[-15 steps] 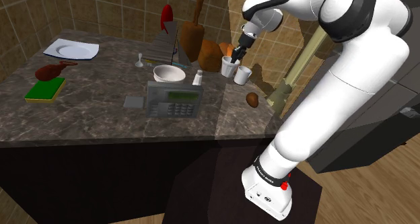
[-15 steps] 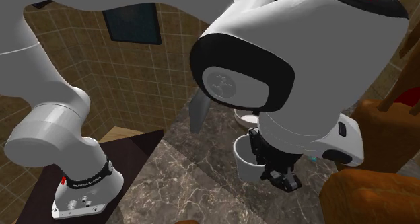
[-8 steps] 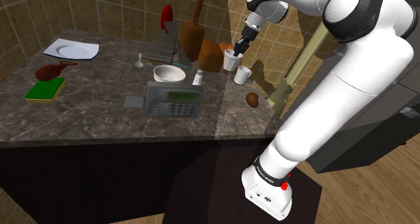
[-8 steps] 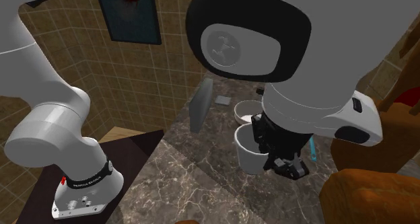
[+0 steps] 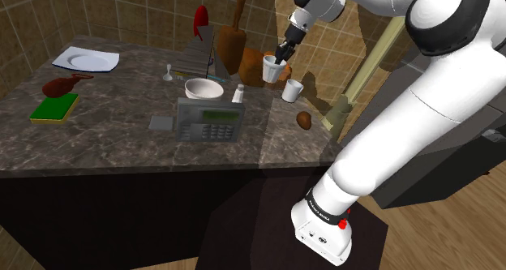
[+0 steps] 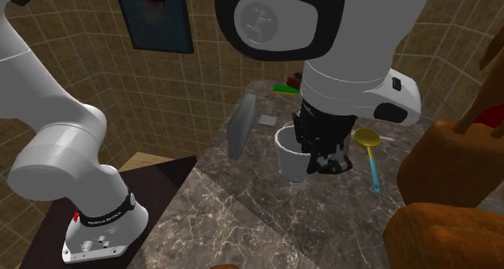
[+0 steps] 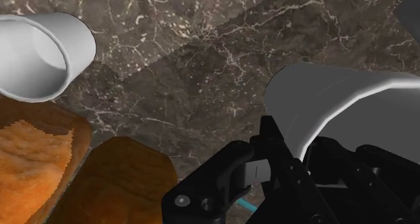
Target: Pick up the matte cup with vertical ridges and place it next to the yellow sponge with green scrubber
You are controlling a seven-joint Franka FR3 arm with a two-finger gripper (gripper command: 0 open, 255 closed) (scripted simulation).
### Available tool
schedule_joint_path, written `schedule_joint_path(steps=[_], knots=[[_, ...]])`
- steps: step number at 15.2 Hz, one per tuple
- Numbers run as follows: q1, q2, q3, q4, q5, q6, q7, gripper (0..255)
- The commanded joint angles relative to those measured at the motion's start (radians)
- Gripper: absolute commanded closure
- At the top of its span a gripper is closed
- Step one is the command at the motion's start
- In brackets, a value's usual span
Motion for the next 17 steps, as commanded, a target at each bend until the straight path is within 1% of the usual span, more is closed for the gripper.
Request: schedule_joint_path(steps=[1,9,17], knots=[[0.021,-0.036,0.034,-0.039,-0.011,0.017,0.060,255],[0.095,-0.116,0.167,-0.136,-0.016,0.075,0.266,255],[0.174,-0.123,0.297,-0.161,0.005,0.125,0.459,255]])
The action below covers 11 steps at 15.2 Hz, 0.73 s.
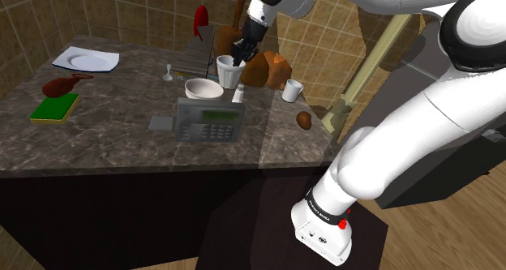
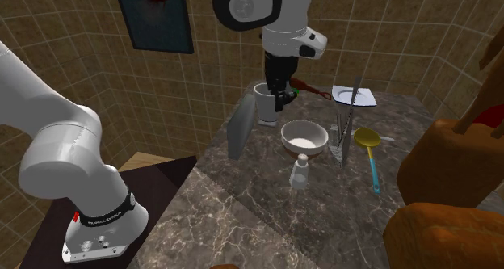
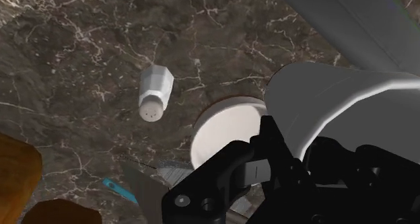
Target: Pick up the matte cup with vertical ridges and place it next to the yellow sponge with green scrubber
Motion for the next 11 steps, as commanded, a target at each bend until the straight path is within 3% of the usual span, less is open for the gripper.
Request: schedule_joint_path(steps=[1,11], knots=[[0.023,0.005,0.035,-0.002,0.007,0.017,0.054,255],[0.122,0.098,0.183,0.082,0.024,0.066,0.286,255]])
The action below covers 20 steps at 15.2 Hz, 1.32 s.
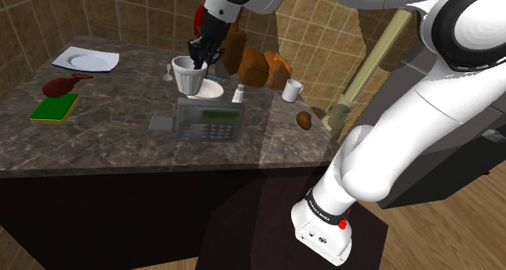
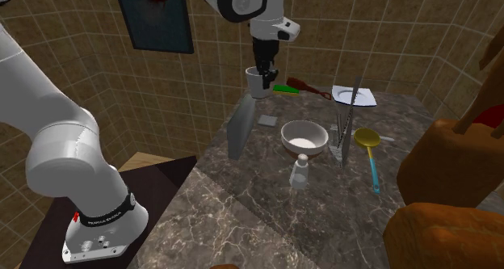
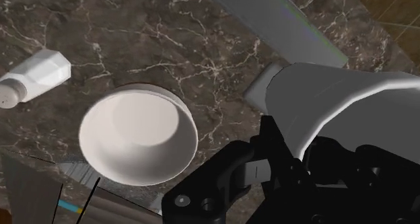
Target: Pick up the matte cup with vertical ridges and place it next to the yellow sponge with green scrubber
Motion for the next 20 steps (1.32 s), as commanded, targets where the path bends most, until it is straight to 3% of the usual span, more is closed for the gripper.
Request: schedule_joint_path(steps=[1,11,20], knots=[[0.019,0.024,0.027,0.027,-0.001,0.005,0.047,255],[0.117,0.213,0.142,0.240,-0.040,0.014,0.278,255],[0.226,0.454,0.204,0.554,-0.121,-0.040,0.475,255]])
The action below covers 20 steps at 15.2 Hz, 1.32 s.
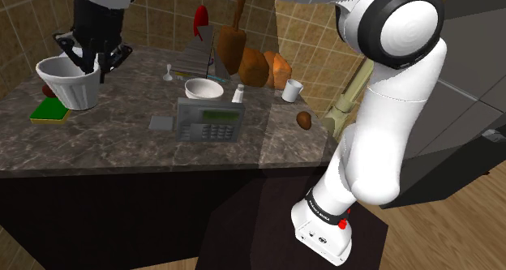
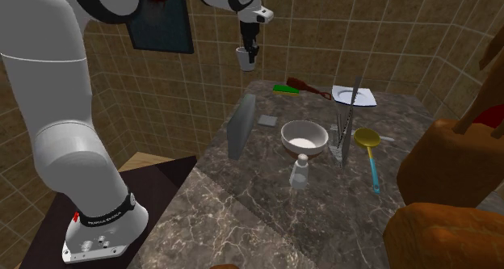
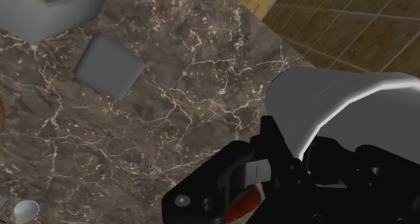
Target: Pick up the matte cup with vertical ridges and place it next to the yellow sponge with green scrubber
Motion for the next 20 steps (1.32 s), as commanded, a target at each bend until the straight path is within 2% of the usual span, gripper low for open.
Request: schedule_joint_path(steps=[1,5,20], knots=[[0.027,0.059,0.009,0.083,-0.020,-0.020,0.041,255],[0.085,0.191,0.018,0.277,-0.059,-0.078,0.111,255],[0.081,0.211,0.015,0.105,-0.058,0.113,0.100,255]])
